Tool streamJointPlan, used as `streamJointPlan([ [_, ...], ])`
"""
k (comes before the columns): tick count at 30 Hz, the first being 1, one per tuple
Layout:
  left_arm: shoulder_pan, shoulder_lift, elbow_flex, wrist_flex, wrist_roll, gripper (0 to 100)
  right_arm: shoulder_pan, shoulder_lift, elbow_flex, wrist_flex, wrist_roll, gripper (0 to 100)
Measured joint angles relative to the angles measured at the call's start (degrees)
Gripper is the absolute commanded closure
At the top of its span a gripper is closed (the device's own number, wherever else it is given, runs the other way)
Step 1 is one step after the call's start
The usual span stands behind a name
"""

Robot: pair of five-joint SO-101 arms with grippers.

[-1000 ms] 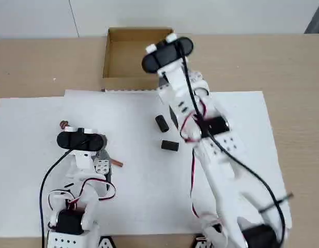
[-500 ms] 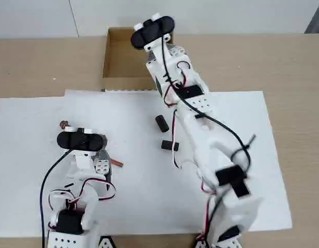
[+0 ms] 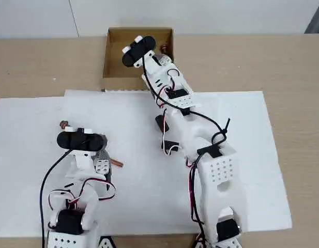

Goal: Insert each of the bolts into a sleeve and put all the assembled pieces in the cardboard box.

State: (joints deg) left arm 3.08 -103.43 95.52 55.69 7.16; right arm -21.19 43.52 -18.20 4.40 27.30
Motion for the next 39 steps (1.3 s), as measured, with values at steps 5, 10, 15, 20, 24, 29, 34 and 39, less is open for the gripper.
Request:
streamJointPlan([
  [5, 0.0, 0.0, 0.0, 0.0, 0.0, 100, 0.0, 1.8, -1.2, -0.4, 1.3, 98.8],
  [10, 0.0, 0.0, 0.0, 0.0, 0.0, 100, -0.1, 1.8, -1.4, 0.0, 2.5, 83.6],
  [15, 0.0, 0.0, 0.0, 0.0, 0.0, 100, -0.1, 1.8, -4.5, 5.0, 2.5, 86.2],
  [20, 0.0, 0.0, 0.0, 0.0, 0.0, 100, 0.0, 1.8, -7.6, 7.0, 2.5, 98.4],
  [24, 0.0, 0.0, 0.0, 0.0, 0.0, 100, -0.1, -0.6, -8.0, 13.6, 2.5, 99.5],
  [29, 0.0, 0.0, 0.0, 0.0, 0.0, 100, 0.0, -8.1, -8.0, 25.1, -0.3, 99.6],
  [34, 0.0, 0.0, 0.0, 0.0, 0.0, 100, 0.0, -16.1, -8.0, 36.2, -5.9, 99.6],
  [39, 0.0, 0.0, 0.0, 0.0, 0.0, 100, 0.0, -21.3, -8.0, 45.1, -9.8, 99.5],
])
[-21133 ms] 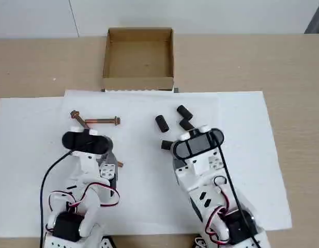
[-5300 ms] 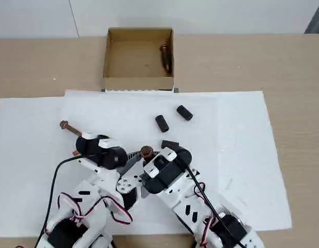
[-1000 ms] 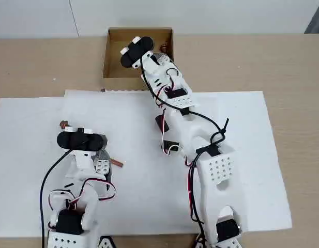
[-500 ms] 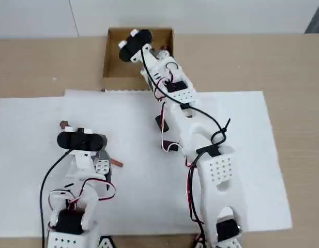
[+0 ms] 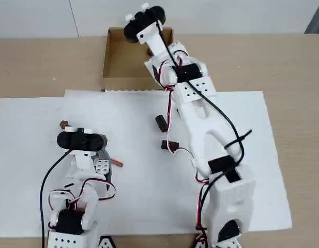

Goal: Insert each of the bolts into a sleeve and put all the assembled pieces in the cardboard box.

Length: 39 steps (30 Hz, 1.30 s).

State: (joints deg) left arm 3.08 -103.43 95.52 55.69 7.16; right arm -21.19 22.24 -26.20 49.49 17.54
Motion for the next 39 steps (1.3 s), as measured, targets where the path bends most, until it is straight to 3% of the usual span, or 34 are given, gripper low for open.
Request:
streamJointPlan([
  [8, 0.0, 0.0, 0.0, 0.0, 0.0, 100, 0.4, -2.5, 0.0, 15.2, -4.4, 99.5],
  [18, 0.0, 0.0, 0.0, 0.0, 0.0, 100, 1.9, -2.5, -0.1, 29.6, 2.3, 99.5],
  [34, 0.0, 0.0, 0.0, 0.0, 0.0, 100, 6.9, 5.7, -0.6, 32.0, 5.6, 99.3],
  [39, 0.0, 0.0, 0.0, 0.0, 0.0, 100, 6.9, 9.1, -0.6, 32.0, 5.8, 91.5],
])
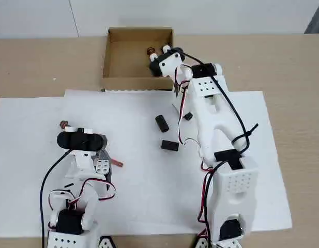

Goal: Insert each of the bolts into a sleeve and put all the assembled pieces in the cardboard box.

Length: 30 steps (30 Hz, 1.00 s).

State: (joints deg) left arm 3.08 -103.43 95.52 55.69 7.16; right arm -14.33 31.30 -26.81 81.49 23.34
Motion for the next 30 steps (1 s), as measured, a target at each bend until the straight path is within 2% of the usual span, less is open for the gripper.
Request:
streamJointPlan([
  [3, 0.0, 0.0, 0.0, 0.0, 0.0, 100, 0.0, 1.3, -0.1, 0.0, 0.0, 89.0],
  [24, 0.0, 0.0, 0.0, 0.0, 0.0, 100, 0.0, 2.5, -4.2, 0.9, 4.2, 88.6],
  [30, 0.0, 0.0, 0.0, 0.0, 0.0, 100, 0.0, 5.1, -4.3, 0.9, 4.2, 81.4],
])
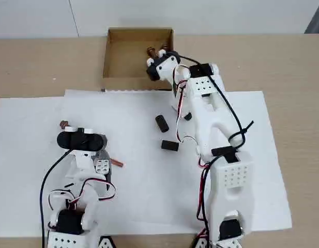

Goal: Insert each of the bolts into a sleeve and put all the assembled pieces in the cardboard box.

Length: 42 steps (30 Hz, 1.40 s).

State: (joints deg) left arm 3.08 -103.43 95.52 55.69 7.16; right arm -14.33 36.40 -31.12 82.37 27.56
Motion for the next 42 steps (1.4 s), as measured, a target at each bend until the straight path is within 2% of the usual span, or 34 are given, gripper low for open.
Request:
streamJointPlan([
  [17, 0.0, 0.0, 0.0, 0.0, 0.0, 100, -0.1, 3.9, -0.4, 0.8, 0.2, 83.1],
  [19, 0.0, 0.0, 0.0, 0.0, 0.0, 100, -0.1, 4.9, -1.1, 0.8, 0.1, 85.8],
  [24, 0.0, 0.0, 0.0, 0.0, 0.0, 100, 0.5, 6.1, -2.6, 0.7, 0.1, 99.8],
  [30, 0.0, 0.0, 0.0, 0.0, 0.0, 100, 0.6, 6.2, -3.5, 1.1, 0.1, 99.6],
  [36, 0.0, 0.0, 0.0, 0.0, 0.0, 100, -1.0, 6.9, -12.7, 10.1, 0.0, 99.6],
  [42, 0.0, 0.0, 0.0, 0.0, 0.0, 100, -1.8, 5.8, -19.4, 12.8, -2.3, 99.7],
])
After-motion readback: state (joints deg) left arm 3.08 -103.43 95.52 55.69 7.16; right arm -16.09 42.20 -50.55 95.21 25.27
